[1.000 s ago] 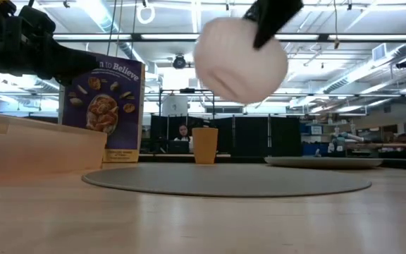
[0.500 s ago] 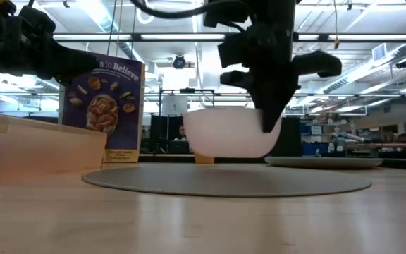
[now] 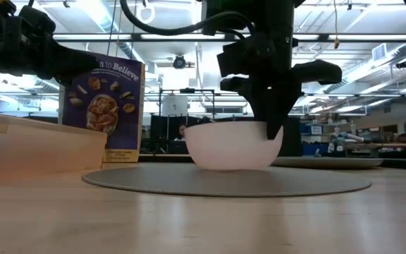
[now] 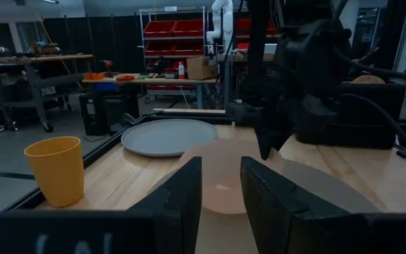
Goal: Arrange a breakfast setting
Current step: Put the pink bowl on the gray placemat, then put the blue plate on the gray placemat to the bottom left of the pink bowl
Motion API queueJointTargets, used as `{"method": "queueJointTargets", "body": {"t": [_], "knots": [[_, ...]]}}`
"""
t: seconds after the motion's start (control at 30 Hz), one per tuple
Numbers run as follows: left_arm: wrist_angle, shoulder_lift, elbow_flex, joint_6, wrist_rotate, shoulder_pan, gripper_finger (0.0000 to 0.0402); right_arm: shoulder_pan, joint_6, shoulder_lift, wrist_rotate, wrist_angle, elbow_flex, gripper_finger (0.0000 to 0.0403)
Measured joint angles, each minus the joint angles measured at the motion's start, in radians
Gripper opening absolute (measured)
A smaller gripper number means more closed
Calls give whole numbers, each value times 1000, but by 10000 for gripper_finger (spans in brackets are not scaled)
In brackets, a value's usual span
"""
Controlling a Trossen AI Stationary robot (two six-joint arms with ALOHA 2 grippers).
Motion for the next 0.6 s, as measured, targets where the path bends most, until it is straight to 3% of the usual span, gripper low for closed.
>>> {"method": "queueJointTargets", "body": {"t": [0.17, 0.33, 0.6], "knots": [[0, 0, 0, 0, 0, 0, 107, 9, 2, -16, 3, -35, 0, 106], [0, 0, 0, 0, 0, 0, 107, 32, 76, -113, 4, -55, 0, 126], [0, 0, 0, 0, 0, 0, 107, -38, 554, -382, 153, -191, -2, 131]]}}
